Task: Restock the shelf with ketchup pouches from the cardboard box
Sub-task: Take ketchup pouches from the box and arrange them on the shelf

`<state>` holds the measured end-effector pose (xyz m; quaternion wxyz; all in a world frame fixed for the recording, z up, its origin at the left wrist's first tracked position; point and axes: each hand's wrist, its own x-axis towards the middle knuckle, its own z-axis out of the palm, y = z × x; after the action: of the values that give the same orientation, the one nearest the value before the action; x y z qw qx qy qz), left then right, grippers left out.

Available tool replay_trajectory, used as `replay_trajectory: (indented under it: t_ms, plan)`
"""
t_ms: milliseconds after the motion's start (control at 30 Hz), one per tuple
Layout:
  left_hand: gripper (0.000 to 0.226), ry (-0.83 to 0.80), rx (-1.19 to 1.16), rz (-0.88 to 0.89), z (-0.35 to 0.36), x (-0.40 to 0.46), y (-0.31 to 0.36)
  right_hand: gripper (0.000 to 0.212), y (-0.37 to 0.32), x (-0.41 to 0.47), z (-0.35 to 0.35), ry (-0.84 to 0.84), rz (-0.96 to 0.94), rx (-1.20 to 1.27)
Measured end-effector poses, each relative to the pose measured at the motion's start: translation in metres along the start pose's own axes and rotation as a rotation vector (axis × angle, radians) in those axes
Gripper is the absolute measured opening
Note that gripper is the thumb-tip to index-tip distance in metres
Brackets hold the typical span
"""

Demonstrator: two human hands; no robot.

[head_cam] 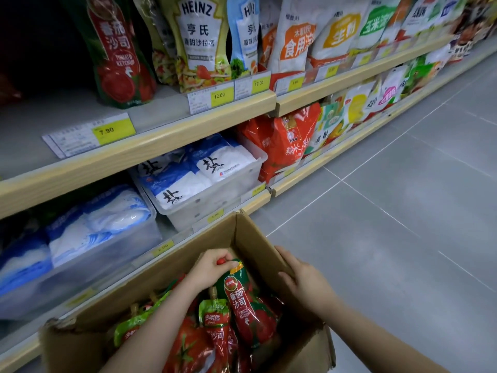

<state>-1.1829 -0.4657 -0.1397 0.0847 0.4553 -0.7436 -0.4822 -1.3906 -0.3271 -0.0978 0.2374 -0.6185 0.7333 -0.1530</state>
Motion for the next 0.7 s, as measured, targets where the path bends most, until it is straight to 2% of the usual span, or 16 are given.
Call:
replay_trajectory:
  t_ms: [167,300,433,500,600,700]
  plan:
    - [0.019,0.015,0.086,0.108,-0.032,-0.012,0.04,0.055,-0.008,-0.002,-0.009,-0.038,-0.014,0.06]
    - [0.023,0.043,0.12,0.201,-0.051,-0.022,0.07,0.066,-0.028,0.007,-0.021,-0.058,-0.011,0.205]
    - [0.024,0.106,0.197,0.307,-0.074,-0.03,0.112,0.076,-0.063,0.028,-0.041,-0.066,-0.151,0.329]
    - [0.024,0.149,0.241,0.352,-0.088,-0.034,0.133,0.078,-0.079,0.038,-0.052,-0.067,-0.154,0.43]
    - [0.019,0.175,0.232,0.401,-0.106,-0.044,0.159,0.071,-0.094,0.049,-0.061,-0.081,-0.117,0.509]
    - [0.012,0.192,0.202,0.425,-0.113,-0.051,0.174,0.048,-0.103,0.053,-0.065,-0.067,-0.107,0.491]
